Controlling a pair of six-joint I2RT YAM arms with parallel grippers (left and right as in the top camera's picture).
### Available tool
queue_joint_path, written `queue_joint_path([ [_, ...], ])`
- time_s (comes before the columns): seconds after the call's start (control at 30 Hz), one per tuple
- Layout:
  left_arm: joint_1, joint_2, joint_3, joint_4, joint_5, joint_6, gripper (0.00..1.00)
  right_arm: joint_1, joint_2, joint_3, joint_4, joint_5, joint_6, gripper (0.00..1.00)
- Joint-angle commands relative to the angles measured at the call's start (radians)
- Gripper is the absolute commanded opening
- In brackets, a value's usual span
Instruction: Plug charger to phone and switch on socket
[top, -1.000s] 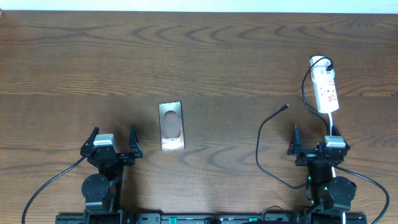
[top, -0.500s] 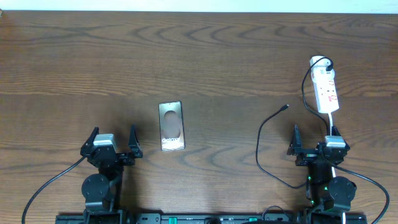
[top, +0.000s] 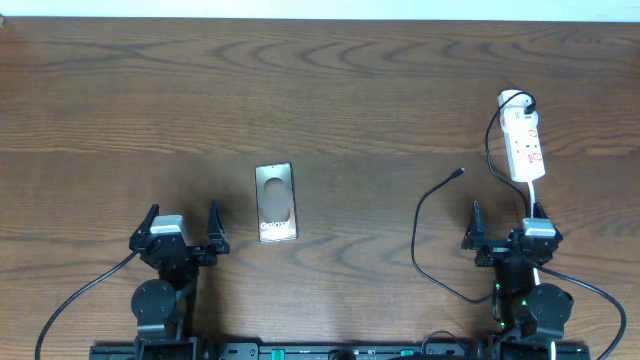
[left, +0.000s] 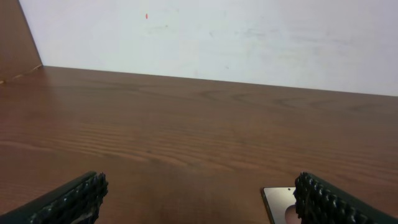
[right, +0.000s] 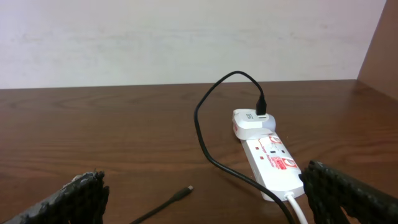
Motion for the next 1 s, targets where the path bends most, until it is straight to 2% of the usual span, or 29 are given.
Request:
queue_joint_path([
  [0.0, 0.004, -0.005, -0.015, -0.037, -0.010, 0.009, 0.98, -0.001, -0.008, -0.001, -0.004, 0.002, -0.011, 0.99],
  [0.4, 0.004, -0.005, -0.015, -0.037, -0.010, 0.002, 0.98, -0.001, -0.008, -0.001, -0.004, 0.002, -0.011, 0.99],
  [0.6, 0.004, -0.005, 0.008, -0.038, -0.009, -0.056, 0.98, -0.001, -0.008, -0.001, -0.004, 0.002, -0.011, 0.99],
  [0.83, 0.004, 0.058, 0.092, -0.074, -0.010, -0.120, 0.98, -0.001, -0.008, -0.001, -0.004, 0.002, -0.011, 0.99],
  [0.97, 0.004, 0.161, 0.208, -0.143, 0.014, -0.123, 0.98, -0.001, -0.008, -0.001, -0.004, 0.002, -0.011, 0.99],
])
